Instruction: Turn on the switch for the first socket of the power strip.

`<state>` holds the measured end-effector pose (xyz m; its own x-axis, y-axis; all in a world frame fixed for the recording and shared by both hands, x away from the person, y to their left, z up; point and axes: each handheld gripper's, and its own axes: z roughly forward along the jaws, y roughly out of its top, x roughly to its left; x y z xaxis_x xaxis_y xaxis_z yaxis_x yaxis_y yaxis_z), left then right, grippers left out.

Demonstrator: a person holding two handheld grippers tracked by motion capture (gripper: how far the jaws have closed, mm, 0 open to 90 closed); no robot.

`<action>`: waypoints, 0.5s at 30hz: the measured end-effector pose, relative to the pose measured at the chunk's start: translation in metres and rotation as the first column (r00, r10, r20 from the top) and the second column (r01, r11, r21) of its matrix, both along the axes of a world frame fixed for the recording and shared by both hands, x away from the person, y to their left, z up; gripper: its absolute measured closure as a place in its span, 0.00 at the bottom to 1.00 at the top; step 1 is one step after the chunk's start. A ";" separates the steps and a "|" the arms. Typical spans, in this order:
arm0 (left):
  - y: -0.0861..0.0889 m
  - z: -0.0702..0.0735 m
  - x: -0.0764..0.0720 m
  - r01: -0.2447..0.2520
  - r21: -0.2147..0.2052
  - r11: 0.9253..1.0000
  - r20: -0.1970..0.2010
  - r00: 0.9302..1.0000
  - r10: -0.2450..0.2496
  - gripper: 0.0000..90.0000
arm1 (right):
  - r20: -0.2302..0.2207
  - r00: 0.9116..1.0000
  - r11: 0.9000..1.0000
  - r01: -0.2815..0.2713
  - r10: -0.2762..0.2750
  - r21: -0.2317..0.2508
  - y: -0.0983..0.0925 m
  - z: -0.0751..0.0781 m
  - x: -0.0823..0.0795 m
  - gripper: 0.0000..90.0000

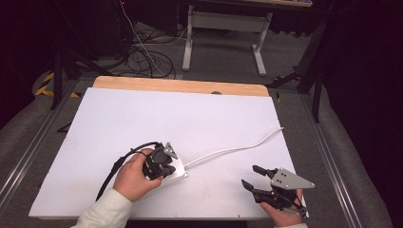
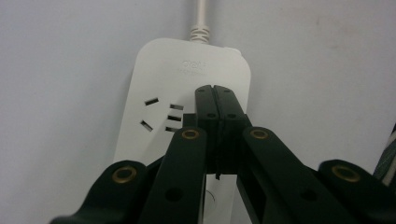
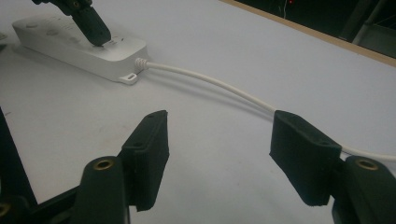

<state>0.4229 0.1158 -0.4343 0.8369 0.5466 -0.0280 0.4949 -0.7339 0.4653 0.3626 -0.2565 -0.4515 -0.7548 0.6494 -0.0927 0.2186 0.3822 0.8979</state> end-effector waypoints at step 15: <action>-0.003 -0.001 -0.004 -0.010 0.031 0.999 0.027 1.000 0.009 1.00 | -0.002 1.000 1.000 0.001 -0.001 0.000 0.000 0.000 0.000 0.42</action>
<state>0.4188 0.1125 -0.4352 0.8319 0.5549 0.0114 0.4897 -0.7436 0.4553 0.3623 -0.2561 -0.4514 -0.7541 0.6504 -0.0912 0.2207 0.3818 0.8975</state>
